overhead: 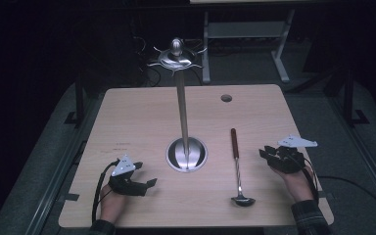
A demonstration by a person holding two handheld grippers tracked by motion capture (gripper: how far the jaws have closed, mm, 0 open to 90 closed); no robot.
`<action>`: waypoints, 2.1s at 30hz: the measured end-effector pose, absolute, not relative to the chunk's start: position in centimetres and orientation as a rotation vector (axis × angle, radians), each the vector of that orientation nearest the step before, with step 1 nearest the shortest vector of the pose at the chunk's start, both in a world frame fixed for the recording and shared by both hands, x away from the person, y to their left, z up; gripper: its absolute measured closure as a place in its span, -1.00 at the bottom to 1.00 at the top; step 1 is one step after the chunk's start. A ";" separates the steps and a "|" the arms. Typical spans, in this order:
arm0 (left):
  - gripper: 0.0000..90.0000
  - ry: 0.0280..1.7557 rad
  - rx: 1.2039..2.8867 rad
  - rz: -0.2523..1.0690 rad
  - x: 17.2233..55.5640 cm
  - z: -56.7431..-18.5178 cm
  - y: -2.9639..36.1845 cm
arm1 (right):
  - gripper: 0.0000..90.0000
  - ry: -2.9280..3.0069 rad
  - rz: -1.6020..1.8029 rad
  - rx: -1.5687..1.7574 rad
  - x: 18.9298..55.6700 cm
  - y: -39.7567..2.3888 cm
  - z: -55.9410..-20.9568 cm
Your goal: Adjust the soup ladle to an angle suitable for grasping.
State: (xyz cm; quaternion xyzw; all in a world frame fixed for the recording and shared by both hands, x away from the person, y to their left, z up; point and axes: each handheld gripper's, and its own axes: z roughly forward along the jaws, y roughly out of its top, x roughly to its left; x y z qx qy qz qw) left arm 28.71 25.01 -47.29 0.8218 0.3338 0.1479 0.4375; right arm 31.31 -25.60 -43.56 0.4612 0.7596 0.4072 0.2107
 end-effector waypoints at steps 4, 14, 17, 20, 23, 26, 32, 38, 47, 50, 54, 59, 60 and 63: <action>-0.69 0.831 2.042 0.368 28.7 -47.3 25.0 | 0.72 2.127 1.123 1.269 32.1 -25.1 -43.5; -0.69 0.832 2.038 0.365 28.7 -47.3 25.0 | 1.00 2.172 1.123 1.270 34.2 -23.7 -44.1; -0.69 0.831 2.040 0.365 28.7 -47.3 24.9 | 1.00 2.185 1.116 1.261 35.0 -23.2 -44.4; -0.69 0.830 2.040 0.367 28.7 -47.3 24.9 | 1.00 2.193 1.120 1.268 35.9 -22.7 -44.8; -0.69 0.821 2.045 0.370 28.7 -47.3 25.0 | 1.00 2.198 1.111 1.269 36.7 -22.1 -45.3; -0.69 0.821 2.045 0.369 28.7 -47.3 25.0 | 1.00 2.202 1.104 1.274 37.4 -21.8 -46.0; -0.69 0.821 2.044 0.369 28.7 -47.3 25.0 | 1.00 2.237 1.097 1.277 38.2 -21.3 -46.8; -0.69 0.820 2.046 0.369 28.7 -47.3 24.9 | 1.00 2.271 1.102 1.256 38.1 -20.8 -47.0; -0.68 0.815 2.050 0.370 28.7 -47.3 24.9 | 1.00 2.315 1.089 1.242 38.1 -19.9 -47.3; -0.69 0.815 2.052 0.368 28.7 -47.3 24.9 | 1.00 2.322 1.090 1.236 38.1 -19.7 -47.3; -0.69 0.813 2.054 0.370 28.8 -47.3 24.9 | 1.00 2.343 1.088 1.222 38.0 -19.5 -47.3; -0.69 0.813 2.054 0.369 28.8 -47.3 24.9 | 1.00 2.364 1.100 1.209 37.9 -18.9 -47.1; -0.69 0.812 2.055 0.369 28.8 -47.3 24.9 | 1.00 2.372 1.099 1.197 37.9 -18.8 -47.1; -0.68 0.812 2.056 0.369 28.8 -47.3 24.9 | 1.00 2.390 1.105 1.173 37.8 -18.4 -47.1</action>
